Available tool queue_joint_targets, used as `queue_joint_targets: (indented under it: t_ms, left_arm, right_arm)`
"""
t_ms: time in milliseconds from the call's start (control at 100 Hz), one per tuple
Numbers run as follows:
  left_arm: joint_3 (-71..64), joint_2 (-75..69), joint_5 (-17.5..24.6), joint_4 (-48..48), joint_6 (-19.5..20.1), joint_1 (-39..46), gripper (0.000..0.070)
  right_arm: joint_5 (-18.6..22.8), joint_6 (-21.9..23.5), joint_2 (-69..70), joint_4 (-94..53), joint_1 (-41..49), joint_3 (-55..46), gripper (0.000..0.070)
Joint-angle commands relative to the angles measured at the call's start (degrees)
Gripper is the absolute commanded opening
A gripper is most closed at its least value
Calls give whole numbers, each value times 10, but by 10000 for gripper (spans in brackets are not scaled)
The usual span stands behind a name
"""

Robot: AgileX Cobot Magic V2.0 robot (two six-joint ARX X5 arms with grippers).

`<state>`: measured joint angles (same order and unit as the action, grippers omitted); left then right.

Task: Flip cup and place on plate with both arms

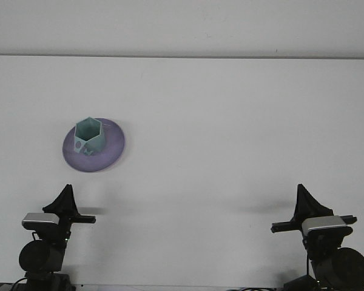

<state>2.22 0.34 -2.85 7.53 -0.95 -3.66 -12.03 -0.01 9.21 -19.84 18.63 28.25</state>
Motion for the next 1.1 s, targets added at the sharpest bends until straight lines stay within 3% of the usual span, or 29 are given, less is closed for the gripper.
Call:
queue_joint_targets:
  t_ms: [0,1000,1090]
  left_arm:
    - [-6,-2,-2,19,3,-2,12]
    - [-14,-2,1,29,0,-2,12]
    - [-14,-2,1,29,0,-2,12]
  right_arm:
    - [0,-4,2,5,1,7,0]
    - [-1,-5,2,6,1,7,0]
    - [-7,-37,2,7,-1,7,0]
